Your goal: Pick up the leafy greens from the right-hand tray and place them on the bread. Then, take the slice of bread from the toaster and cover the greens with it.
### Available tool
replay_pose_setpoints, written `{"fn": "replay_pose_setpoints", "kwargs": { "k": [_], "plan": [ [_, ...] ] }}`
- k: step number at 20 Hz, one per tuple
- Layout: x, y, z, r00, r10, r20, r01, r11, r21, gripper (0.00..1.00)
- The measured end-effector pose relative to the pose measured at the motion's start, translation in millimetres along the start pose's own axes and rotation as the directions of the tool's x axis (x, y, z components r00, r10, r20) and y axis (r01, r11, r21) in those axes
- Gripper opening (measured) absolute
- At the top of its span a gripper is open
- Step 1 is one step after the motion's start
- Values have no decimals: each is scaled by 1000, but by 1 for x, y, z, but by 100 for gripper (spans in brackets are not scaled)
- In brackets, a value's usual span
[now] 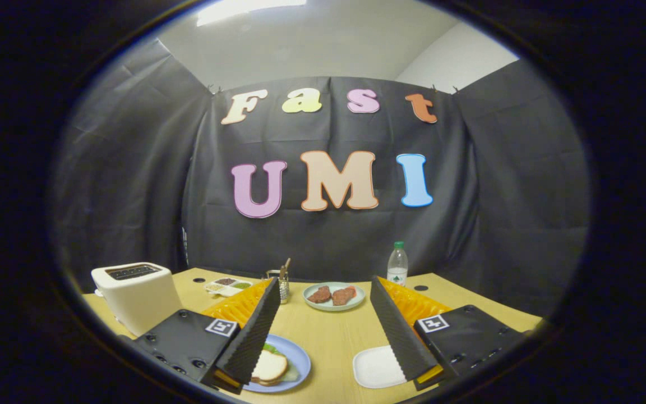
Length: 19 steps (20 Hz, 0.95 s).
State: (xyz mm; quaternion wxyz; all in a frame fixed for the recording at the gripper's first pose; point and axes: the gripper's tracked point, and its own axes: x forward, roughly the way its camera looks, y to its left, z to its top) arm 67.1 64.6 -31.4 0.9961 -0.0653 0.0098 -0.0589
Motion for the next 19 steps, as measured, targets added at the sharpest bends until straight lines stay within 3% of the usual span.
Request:
{"fn": "replay_pose_setpoints", "kwargs": {
  "k": [4,9,19],
  "plan": [
    [10,0,23,999,51,16,-51,998,-40,100],
    [4,15,14,991,137,4,-137,990,23,100],
    [-10,-16,4,993,121,13,-122,989,78,100]
  ]
}}
